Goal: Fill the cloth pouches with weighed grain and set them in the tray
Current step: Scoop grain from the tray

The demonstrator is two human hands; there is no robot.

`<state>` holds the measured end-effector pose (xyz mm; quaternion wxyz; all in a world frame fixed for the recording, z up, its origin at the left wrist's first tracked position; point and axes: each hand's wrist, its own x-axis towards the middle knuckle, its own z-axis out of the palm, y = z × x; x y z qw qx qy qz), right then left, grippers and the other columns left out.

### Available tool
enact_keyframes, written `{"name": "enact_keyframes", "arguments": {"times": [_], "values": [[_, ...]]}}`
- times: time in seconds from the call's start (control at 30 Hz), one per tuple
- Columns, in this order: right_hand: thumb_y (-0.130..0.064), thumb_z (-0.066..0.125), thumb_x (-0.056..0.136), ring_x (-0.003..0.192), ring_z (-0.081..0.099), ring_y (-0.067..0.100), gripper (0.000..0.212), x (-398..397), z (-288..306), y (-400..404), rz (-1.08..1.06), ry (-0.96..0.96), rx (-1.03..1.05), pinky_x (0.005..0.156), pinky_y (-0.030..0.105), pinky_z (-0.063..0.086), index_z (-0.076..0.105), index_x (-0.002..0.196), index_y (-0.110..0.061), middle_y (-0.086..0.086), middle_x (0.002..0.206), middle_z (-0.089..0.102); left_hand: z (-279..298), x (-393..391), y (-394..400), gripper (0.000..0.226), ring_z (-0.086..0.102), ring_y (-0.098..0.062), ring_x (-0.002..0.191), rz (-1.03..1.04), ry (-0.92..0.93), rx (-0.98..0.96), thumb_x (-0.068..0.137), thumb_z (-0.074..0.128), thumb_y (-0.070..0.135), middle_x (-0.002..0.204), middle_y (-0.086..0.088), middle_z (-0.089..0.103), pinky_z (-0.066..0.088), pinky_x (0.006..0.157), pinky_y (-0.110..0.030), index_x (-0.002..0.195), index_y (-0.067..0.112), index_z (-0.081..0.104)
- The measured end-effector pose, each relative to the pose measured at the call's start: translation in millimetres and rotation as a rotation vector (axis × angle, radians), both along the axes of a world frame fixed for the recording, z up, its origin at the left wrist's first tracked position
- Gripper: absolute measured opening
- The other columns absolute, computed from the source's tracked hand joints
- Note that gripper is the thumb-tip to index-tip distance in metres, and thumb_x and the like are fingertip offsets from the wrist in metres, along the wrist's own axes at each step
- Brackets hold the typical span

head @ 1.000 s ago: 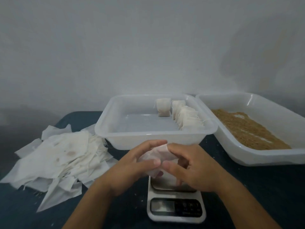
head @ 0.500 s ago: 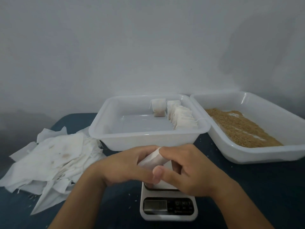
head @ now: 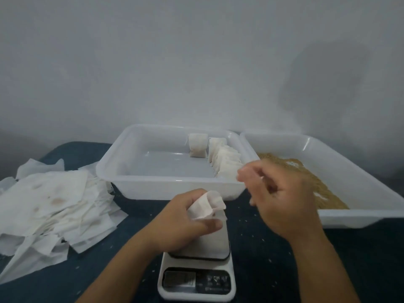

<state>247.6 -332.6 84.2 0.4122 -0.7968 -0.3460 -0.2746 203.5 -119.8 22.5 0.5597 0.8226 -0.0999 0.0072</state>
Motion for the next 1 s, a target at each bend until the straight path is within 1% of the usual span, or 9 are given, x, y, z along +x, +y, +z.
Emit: {"name": "enact_keyframes", "arguments": {"times": [0.1,0.2,0.3,0.4,0.6,0.73,0.8,0.93,1.0], "values": [[-0.046,0.061,0.097,0.076,0.063,-0.009,0.01,36,8,-31,-0.341,0.13,0.001,0.057,0.007,0.042,0.065,0.091,-0.039,-0.027,0.081,0.065,-6,-3,0,0.027,0.066,-0.004,0.083,0.07,-0.042,-0.039,0.075,0.078,0.05,0.093,0.01,0.07,0.051,0.071,-0.019,0.097,0.04,0.066],[-0.043,0.066,0.096,0.078,0.057,-0.001,0.009,84,5,-64,-0.58,0.408,-0.29,0.066,0.023,0.04,0.062,0.098,-0.036,-0.017,0.093,0.064,-11,-3,-1,0.025,0.066,-0.007,0.081,0.1,-0.107,-0.107,0.078,0.079,0.046,0.091,0.007,0.069,0.054,0.069,-0.019,0.097,0.035,0.065],[-0.043,0.067,0.096,0.087,0.056,0.015,0.013,117,-12,-75,-0.624,0.684,-0.697,0.08,0.033,0.047,0.06,0.099,-0.032,-0.004,0.105,0.064,-15,-2,-4,0.025,0.064,-0.003,0.077,0.112,-0.119,-0.15,0.079,0.08,0.043,0.088,0.009,0.068,0.052,0.067,-0.016,0.097,0.034,0.064],[-0.03,0.061,0.098,0.091,0.061,0.016,0.008,130,-25,-72,-0.582,0.735,-0.89,0.09,0.037,0.053,0.069,0.1,-0.026,-0.003,0.107,0.067,-17,-1,-7,0.029,0.063,0.0,0.076,0.119,-0.142,-0.131,0.076,0.079,0.047,0.088,0.012,0.068,0.05,0.065,-0.014,0.098,0.037,0.063],[-0.021,0.053,0.102,0.072,0.054,0.012,0.019,133,-29,-62,-0.638,0.677,-1.105,0.065,0.028,0.043,0.069,0.094,-0.013,-0.003,0.082,0.061,-21,-2,-7,0.029,0.065,-0.003,0.092,0.141,-0.243,-0.042,0.077,0.075,0.05,0.102,0.018,0.068,0.048,0.073,-0.011,0.102,0.041,0.064],[-0.028,0.046,0.106,0.07,0.055,0.013,0.035,134,-22,-59,-0.635,0.71,-1.13,0.066,0.028,0.044,0.058,0.076,-0.015,-0.002,0.078,0.06,-20,-3,-8,0.028,0.064,-0.002,0.091,0.146,-0.24,-0.045,0.075,0.073,0.054,0.099,0.02,0.068,0.046,0.072,-0.01,0.1,0.044,0.064],[-0.041,0.042,0.108,0.069,0.061,0.015,0.045,137,-13,-66,-0.638,0.736,-1.091,0.072,0.031,0.05,0.062,0.081,-0.012,0.0,0.076,0.065,-21,-2,-8,0.024,0.064,-0.002,0.086,0.156,-0.221,-0.045,0.076,0.074,0.052,0.096,0.018,0.068,0.047,0.069,-0.011,0.096,0.042,0.064],[-0.045,0.044,0.107,0.04,0.056,0.012,0.047,142,17,-99,-0.69,0.831,-0.984,0.05,0.023,0.047,0.064,0.086,-0.008,-0.002,0.06,0.069,-22,0,-6,0.022,0.063,-0.001,0.078,0.194,-0.189,-0.044,0.082,0.082,0.037,0.089,0.014,0.068,0.048,0.065,-0.012,0.093,0.036,0.063],[-0.046,0.047,0.105,0.051,0.058,0.014,0.045,143,35,-115,-0.751,0.786,-1.037,0.051,0.024,0.046,0.068,0.092,-0.009,-0.001,0.073,0.072,-21,1,-5,0.023,0.062,0.0,0.077,0.202,-0.183,-0.043,0.082,0.082,0.036,0.088,0.015,0.067,0.047,0.064,-0.012,0.093,0.036,0.062]]}}
